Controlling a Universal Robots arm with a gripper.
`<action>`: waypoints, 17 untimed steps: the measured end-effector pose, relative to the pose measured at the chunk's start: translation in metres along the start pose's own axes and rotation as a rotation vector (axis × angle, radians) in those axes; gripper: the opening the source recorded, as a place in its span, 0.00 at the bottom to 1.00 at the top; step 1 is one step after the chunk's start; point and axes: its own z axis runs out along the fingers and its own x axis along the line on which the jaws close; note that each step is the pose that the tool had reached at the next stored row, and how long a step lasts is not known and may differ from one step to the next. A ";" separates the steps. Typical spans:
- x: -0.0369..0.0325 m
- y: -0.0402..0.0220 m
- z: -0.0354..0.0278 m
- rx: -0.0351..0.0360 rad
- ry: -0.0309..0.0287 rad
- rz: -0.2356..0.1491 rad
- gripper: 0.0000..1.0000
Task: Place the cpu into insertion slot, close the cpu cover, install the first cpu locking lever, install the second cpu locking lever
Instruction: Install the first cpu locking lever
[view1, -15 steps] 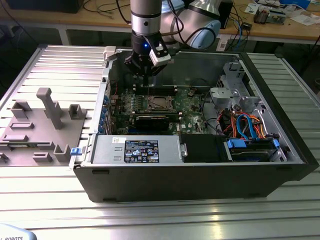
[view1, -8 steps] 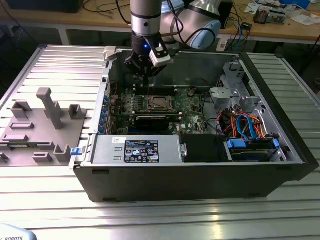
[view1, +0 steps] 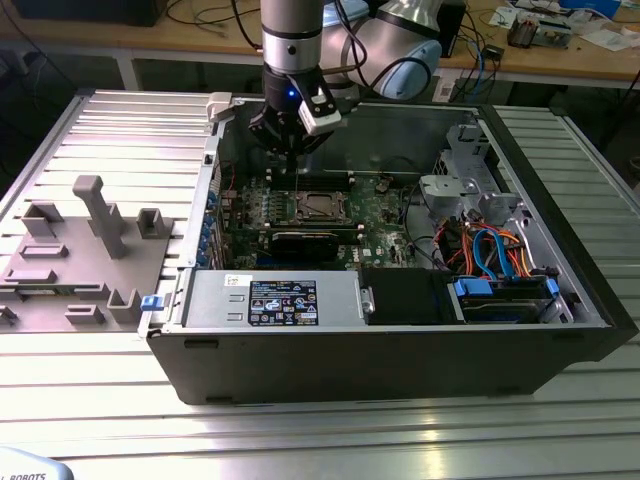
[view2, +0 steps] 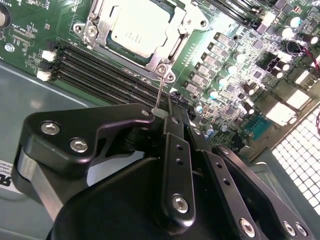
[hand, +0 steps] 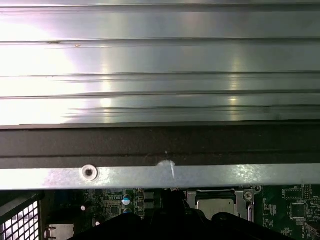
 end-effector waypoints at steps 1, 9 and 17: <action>0.0000 0.0000 0.0002 0.0000 0.0000 0.000 0.11; 0.0000 0.0000 0.0020 0.0001 0.0001 0.000 0.11; -0.0001 0.0001 0.0040 0.0003 0.0002 0.000 0.11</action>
